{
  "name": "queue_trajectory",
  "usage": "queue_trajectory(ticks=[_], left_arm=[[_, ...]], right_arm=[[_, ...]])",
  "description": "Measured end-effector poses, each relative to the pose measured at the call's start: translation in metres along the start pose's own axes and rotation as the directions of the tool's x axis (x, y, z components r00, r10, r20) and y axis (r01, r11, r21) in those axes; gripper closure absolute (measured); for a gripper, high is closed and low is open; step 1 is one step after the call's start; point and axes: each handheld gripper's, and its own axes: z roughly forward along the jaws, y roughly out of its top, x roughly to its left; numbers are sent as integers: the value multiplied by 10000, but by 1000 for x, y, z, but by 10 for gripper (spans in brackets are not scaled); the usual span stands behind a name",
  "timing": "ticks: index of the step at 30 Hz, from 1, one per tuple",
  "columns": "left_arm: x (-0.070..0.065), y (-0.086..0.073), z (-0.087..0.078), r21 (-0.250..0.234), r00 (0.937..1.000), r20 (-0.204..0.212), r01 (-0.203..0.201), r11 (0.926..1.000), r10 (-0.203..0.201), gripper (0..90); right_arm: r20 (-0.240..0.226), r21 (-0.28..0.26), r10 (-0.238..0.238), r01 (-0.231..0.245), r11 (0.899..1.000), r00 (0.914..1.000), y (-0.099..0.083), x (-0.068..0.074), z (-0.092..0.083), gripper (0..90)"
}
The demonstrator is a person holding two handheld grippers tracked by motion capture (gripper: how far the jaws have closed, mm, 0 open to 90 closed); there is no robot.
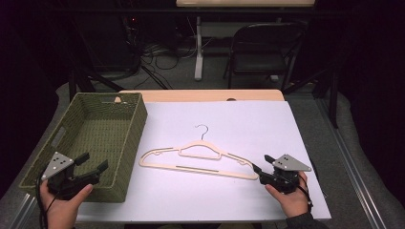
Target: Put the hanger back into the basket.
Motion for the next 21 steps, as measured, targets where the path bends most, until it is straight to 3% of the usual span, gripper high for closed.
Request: queue_trajectory(ticks=[3,7,12,16,21], left_arm=[[0,0,-1,-5,10000,-5,-8,10000,8,254],[0,2,-3,-117,10000,39,-33,9999,33,245],[-3,3,-2,52,9996,12,-294,9996,294,228],[-5,4,-3,1,9994,22,-346,9994,346,223],[-5,6,-6,-63,9991,-26,-418,9991,418,224]], right_arm=[[140,334,-310,305,9990,9994,1,2,0,431],[-64,546,-177,181,9983,9998,3,4,-1,430],[-303,842,-504,528,9951,9983,9,7,1,424],[-677,1361,-854,940,9862,9940,22,12,3,425],[-1071,1764,-967,1147,9776,9895,33,13,6,443]])
